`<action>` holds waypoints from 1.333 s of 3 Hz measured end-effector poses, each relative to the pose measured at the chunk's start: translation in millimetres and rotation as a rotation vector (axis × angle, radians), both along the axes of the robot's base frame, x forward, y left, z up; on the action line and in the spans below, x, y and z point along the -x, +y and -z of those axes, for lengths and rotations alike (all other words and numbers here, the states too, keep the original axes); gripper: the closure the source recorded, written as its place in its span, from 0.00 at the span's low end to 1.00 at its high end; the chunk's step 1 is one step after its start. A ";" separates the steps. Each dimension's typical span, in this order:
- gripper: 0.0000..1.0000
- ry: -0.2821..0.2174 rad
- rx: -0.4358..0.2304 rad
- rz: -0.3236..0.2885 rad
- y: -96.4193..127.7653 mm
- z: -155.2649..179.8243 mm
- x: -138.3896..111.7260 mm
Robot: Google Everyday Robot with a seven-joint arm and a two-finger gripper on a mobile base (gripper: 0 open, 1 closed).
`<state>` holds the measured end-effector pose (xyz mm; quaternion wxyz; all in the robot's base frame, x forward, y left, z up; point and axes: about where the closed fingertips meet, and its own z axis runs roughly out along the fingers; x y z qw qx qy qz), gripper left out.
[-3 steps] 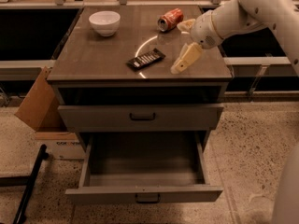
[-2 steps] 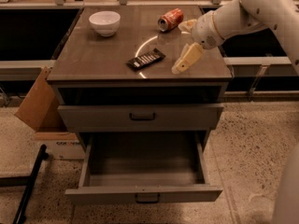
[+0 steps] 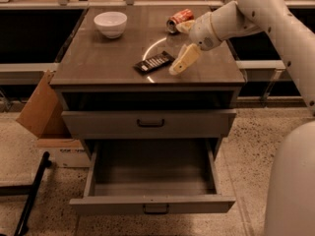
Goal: Place rxbar chocolate into middle drawer
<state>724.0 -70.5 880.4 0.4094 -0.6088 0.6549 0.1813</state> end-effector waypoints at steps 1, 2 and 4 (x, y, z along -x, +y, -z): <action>0.00 0.013 -0.025 -0.003 18.2 3.8 -19.2; 0.00 0.042 -0.012 -0.020 30.4 9.8 -26.7; 0.00 0.104 0.094 -0.096 53.2 28.5 -30.2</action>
Offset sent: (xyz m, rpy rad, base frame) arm 0.0399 0.0369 -0.0092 -0.0045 0.0692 0.0307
